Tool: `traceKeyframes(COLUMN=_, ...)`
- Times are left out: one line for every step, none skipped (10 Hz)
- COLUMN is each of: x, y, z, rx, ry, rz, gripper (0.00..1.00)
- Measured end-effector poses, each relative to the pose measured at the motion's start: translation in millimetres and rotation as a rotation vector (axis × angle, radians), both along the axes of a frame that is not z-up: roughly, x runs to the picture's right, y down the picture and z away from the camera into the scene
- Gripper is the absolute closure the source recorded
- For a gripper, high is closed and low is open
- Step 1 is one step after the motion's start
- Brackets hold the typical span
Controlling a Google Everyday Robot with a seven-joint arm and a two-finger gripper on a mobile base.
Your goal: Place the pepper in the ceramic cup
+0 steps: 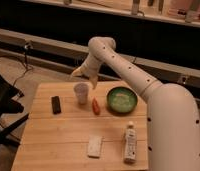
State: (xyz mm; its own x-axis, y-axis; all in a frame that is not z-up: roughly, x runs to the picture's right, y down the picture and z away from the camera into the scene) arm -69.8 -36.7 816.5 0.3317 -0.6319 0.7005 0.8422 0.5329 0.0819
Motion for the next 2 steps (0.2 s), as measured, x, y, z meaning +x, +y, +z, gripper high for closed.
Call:
traceKeyframes(x=-1.9, y=1.3, z=-0.4, rx=-0.001, ry=-0.003, rz=-0.003, gripper=0.20)
traceKeyframes(x=0.1, y=3.6, z=0.4, rx=0.001, ry=-0.003, rz=0.000, gripper=0.20)
